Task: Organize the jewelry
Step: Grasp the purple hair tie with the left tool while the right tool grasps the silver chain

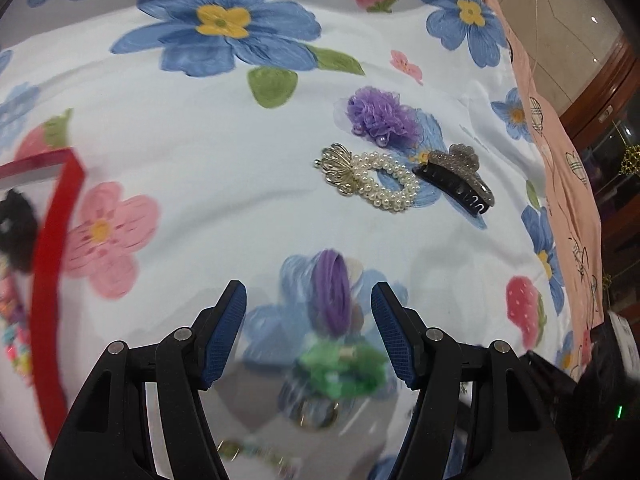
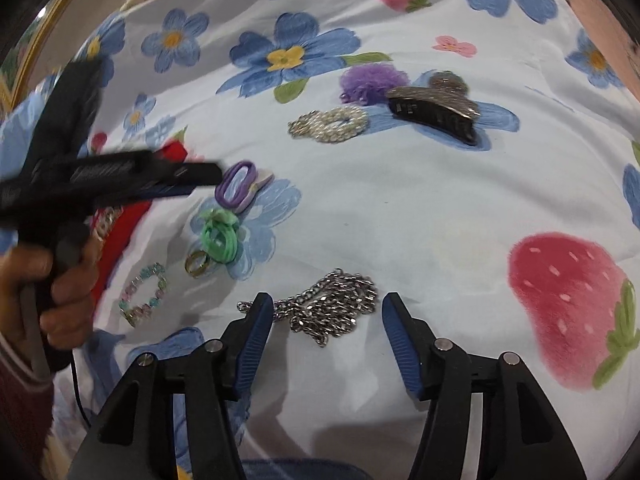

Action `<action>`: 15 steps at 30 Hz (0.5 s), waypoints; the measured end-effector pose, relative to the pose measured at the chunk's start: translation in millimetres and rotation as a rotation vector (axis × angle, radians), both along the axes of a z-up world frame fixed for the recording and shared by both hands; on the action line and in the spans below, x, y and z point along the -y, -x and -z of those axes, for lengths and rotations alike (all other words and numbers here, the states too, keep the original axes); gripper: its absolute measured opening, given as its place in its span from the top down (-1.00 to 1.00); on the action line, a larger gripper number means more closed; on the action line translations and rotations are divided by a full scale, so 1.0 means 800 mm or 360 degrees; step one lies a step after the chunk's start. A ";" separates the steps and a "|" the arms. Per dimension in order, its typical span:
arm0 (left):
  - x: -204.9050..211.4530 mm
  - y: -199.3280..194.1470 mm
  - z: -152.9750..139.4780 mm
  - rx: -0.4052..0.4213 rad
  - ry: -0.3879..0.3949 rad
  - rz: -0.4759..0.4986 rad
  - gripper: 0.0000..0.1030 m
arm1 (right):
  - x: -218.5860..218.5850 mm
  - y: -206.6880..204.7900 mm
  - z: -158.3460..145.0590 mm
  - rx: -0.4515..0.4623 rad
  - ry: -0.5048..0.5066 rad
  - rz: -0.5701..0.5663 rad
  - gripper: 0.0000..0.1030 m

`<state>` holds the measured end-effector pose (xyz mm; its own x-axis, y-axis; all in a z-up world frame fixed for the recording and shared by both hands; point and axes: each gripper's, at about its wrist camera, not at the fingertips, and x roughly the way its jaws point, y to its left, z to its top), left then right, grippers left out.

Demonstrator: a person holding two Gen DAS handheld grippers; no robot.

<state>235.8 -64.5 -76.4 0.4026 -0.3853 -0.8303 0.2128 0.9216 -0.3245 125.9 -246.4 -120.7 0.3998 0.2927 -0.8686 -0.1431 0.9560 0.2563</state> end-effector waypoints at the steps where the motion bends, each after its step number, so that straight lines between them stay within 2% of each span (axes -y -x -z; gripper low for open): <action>1: 0.003 -0.004 0.004 -0.0010 0.0004 0.0015 0.09 | -0.005 0.000 0.002 0.0014 0.0027 -0.0024 -0.18; 2: 0.009 -0.009 0.010 -0.0033 -0.0007 0.0035 0.32 | -0.011 -0.001 0.003 0.0027 0.0054 -0.0048 -0.18; 3: 0.013 -0.011 0.013 -0.0035 -0.0014 0.0050 0.41 | -0.017 -0.001 0.006 0.0042 0.0100 -0.0074 -0.16; 5: 0.016 -0.012 0.015 -0.0026 0.0009 0.0087 0.73 | -0.023 -0.002 0.007 0.0071 0.0147 -0.0095 -0.11; 7: 0.016 -0.010 0.013 -0.0018 0.0020 0.0099 0.79 | -0.022 -0.002 0.009 0.0100 0.0181 -0.0089 0.12; 9: 0.012 -0.008 0.010 -0.0006 0.0021 0.0092 0.86 | -0.019 -0.004 0.008 0.0112 0.0185 -0.0079 0.62; 10: 0.008 -0.006 0.006 0.0004 0.0031 0.0079 0.87 | -0.015 -0.005 0.008 0.0110 0.0161 -0.0067 0.69; 15: -0.018 0.013 -0.017 0.0062 0.0083 0.0019 0.87 | -0.014 -0.006 0.003 0.0107 0.0106 -0.0066 0.75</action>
